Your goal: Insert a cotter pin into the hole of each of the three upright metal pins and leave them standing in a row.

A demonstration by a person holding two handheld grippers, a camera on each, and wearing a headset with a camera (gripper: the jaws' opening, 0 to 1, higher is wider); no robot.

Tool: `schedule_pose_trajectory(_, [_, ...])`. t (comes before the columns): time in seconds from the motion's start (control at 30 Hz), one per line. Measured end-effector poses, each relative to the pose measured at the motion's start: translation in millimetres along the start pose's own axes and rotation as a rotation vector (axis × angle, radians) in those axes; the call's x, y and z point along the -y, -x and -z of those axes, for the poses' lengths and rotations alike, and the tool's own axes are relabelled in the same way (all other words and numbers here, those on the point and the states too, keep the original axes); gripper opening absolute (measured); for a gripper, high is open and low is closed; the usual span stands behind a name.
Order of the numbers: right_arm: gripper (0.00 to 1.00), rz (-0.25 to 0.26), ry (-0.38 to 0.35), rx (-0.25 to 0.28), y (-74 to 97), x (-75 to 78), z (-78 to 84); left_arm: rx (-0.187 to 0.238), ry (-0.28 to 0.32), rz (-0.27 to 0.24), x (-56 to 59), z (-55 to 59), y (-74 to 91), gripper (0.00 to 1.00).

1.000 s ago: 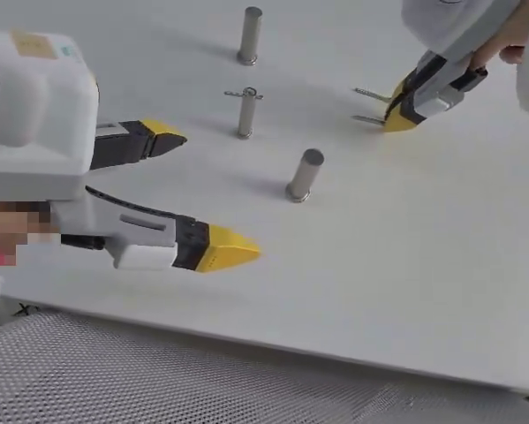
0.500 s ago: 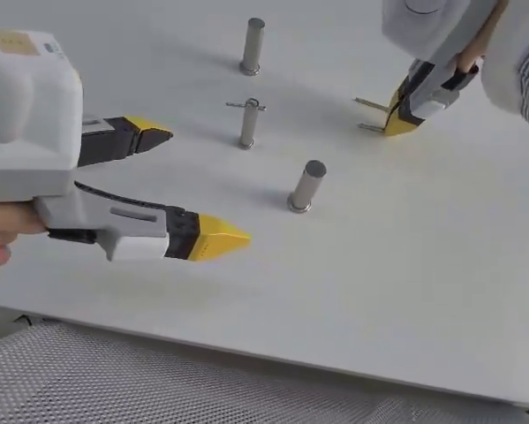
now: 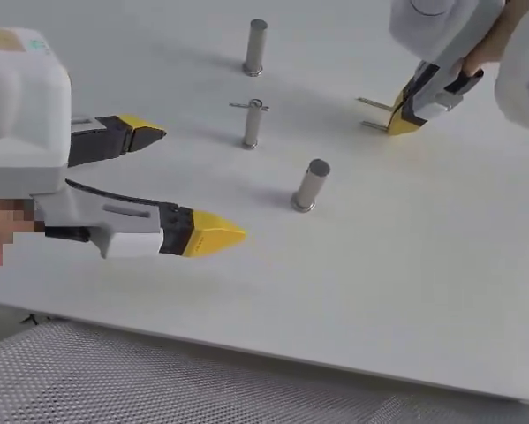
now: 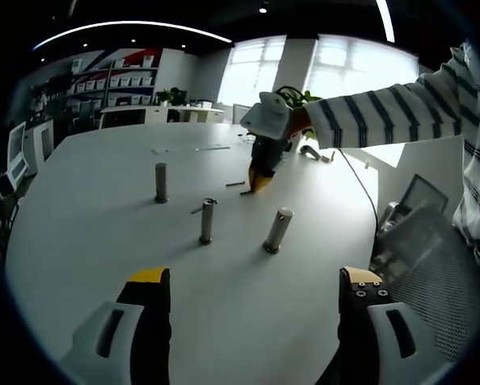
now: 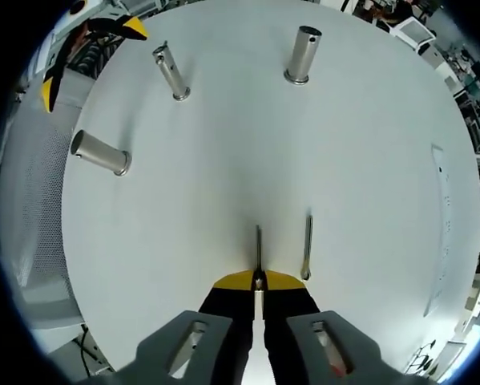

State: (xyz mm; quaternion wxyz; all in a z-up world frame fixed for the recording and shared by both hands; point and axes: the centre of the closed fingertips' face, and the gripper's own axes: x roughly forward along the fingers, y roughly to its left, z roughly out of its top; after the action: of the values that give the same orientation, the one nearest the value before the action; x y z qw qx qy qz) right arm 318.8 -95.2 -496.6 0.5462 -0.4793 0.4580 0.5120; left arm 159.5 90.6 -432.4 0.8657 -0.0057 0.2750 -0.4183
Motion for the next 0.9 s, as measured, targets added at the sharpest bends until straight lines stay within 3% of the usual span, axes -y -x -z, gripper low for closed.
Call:
schedule_pose_trajectory(0.13, [0.0,0.013,0.039,-0.029,0.1,-5.5,1.7,-0.006,-0.012,0.01,7.8,-1.7,-1.2,0.84])
schedule_pose_trajectory(0.27, [0.0,0.016,0.033,-0.025,0.3,-4.6,3.6,0.011,-0.01,0.009,9.6,-7.5,-0.4,0.84])
schedule_pose_trajectory(0.47, [0.0,0.039,0.045,0.002,10.2,-20.2,4.6,0.04,0.0,0.0,11.4,-16.3,1.0,0.83])
schedule_pose_trajectory(0.53, [0.0,0.06,0.084,0.003,13.5,-19.4,2.9,0.055,0.014,-0.01,12.5,-19.0,0.6,0.82])
schedule_pose_trajectory(0.57, [0.0,0.077,0.104,0.009,12.4,-8.5,2.4,0.059,0.025,-0.007,13.8,-19.3,0.3,0.82])
schedule_pose_trajectory(0.6, [0.0,0.081,0.106,0.016,14.4,-7.8,1.3,0.062,0.032,-0.007,14.2,-19.4,0.4,0.81])
schedule_pose_trajectory(0.73, [0.0,0.126,0.113,0.074,30.5,-9.8,-10.9,0.071,0.041,-0.008,16.2,-22.1,-0.2,0.79])
schedule_pose_trajectory(0.8, [0.0,0.154,0.094,0.135,37.4,-11.8,-18.0,0.078,0.042,-0.012,16.4,-24.9,-0.5,0.78])
schedule_pose_trajectory(0.87, [0.0,0.186,0.094,0.181,47.6,-25.7,-26.5,0.087,0.045,-0.01,17.0,-28.1,-1.3,0.78])
schedule_pose_trajectory(0.9, [0.0,0.204,0.093,0.197,50.0,-23.3,-27.3,0.09,0.047,-0.01,17.3,-29.4,-1.8,0.77])
